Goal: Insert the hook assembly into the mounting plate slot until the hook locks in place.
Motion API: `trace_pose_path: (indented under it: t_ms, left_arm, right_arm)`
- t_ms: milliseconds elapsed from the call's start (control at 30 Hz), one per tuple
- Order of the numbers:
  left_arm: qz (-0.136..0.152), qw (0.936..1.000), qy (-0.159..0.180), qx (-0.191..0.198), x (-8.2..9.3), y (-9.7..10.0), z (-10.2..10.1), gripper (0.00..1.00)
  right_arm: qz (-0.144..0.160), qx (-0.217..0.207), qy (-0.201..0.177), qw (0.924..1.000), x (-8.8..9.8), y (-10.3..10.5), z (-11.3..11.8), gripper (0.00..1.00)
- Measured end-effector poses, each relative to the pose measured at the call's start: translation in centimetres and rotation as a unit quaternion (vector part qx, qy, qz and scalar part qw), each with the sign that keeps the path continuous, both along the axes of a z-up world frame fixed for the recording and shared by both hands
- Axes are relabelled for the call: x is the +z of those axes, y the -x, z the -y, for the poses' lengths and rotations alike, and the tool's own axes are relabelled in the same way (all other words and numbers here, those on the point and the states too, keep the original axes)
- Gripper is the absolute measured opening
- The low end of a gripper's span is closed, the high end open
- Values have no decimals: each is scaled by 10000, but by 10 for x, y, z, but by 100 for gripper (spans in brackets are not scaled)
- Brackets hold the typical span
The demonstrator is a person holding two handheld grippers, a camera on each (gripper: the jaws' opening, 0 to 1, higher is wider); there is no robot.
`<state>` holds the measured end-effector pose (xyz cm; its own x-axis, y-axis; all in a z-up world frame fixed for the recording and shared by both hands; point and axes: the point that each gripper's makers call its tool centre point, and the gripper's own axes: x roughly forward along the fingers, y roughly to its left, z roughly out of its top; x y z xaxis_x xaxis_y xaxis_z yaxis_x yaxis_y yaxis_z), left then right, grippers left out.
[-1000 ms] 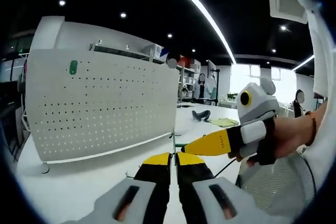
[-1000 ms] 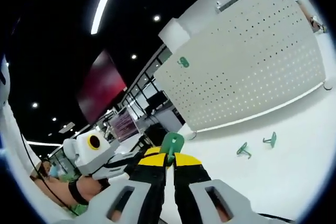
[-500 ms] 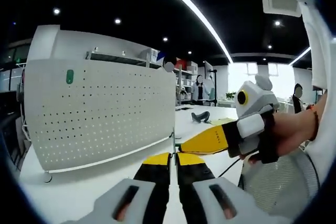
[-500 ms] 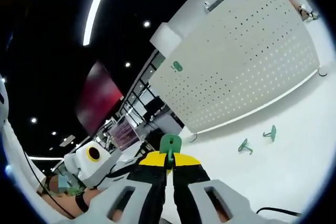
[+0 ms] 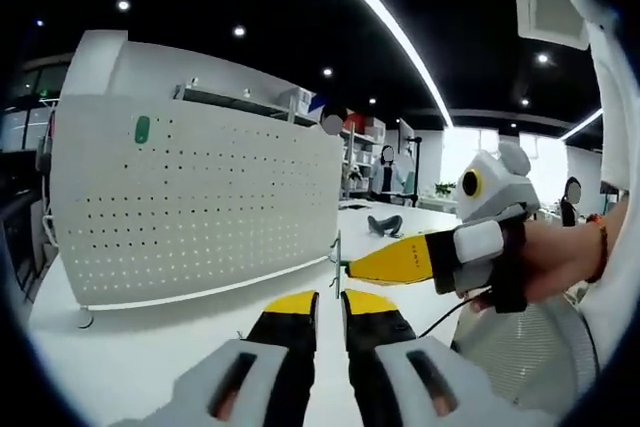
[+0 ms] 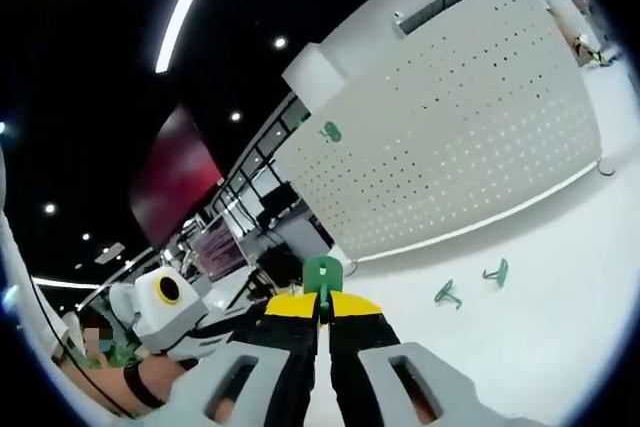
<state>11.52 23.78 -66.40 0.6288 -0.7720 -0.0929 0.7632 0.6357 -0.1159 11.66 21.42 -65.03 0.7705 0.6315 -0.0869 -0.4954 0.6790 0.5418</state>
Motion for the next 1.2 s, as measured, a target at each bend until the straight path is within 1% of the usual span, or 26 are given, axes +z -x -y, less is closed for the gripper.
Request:
trace_pose_path:
  t_ms: [100, 200, 267, 500, 567, 600, 633, 700, 767, 833, 933, 1000, 1067, 1133, 1200]
  left_arm:
    - [-22, 10000, -24, 55, 0, 2, -7, 12]
    - [23, 9999, -22, 122, 5, 4, -15, 12]
    - [3, 9999, -3, 168, 6, 5, -19, 13]
    - [64, 9996, -18, 271, 12, 10, -33, 18]
    - [33, 9994, -58, 343, 11, 11, -38, 22]
    - [108, 9993, -75, 357, 13, 12, -40, 23]
    - [120, 9993, -62, 353, 13, 13, -42, 25]
    - [87, 9993, -54, 349, 13, 14, -45, 26]
    - [108, 9992, -93, 362, 13, 15, -49, 27]
    - [11, 9992, -123, 381, 10, 15, -52, 31]
    - [15, 9991, -159, 399, 10, 15, -56, 38]
    - [-35, 9991, -158, 389, 9, 15, -59, 40]
    - [2, 9992, -171, 372, 10, 17, -62, 43]
    - [136, 9990, -217, 365, 13, 17, -65, 48]
    - [150, 9990, -242, 337, 15, 16, -69, 50]
  right_arm:
    - [72, 10, 126, 9999, 2, -1, 0, 2]
    - [210, 8, 290, 9994, 8, -4, -1, 2]
    - [284, -12, 358, 9990, 11, -6, -2, 2]
    - [448, -113, 583, 9972, 20, -15, -3, 2]
    - [491, -147, 670, 9964, 22, -17, -3, 2]
    - [513, -179, 684, 9962, 24, -19, -3, 2]
    - [533, -203, 674, 9961, 26, -20, -2, 2]
    - [555, -248, 698, 9957, 29, -22, -3, 2]
    - [605, -275, 812, 9945, 31, -23, -5, 2]
    - [646, -302, 841, 9939, 35, -24, -7, 2]
    - [729, -337, 969, 9921, 39, -26, -9, 2]
    - [752, -389, 968, 9917, 42, -28, -10, 2]
    - [796, -464, 954, 9912, 47, -31, -11, 2]
    - [846, -517, 1003, 9900, 49, -33, -12, 2]
    - [879, -577, 1048, 9889, 51, -35, -13, 2]
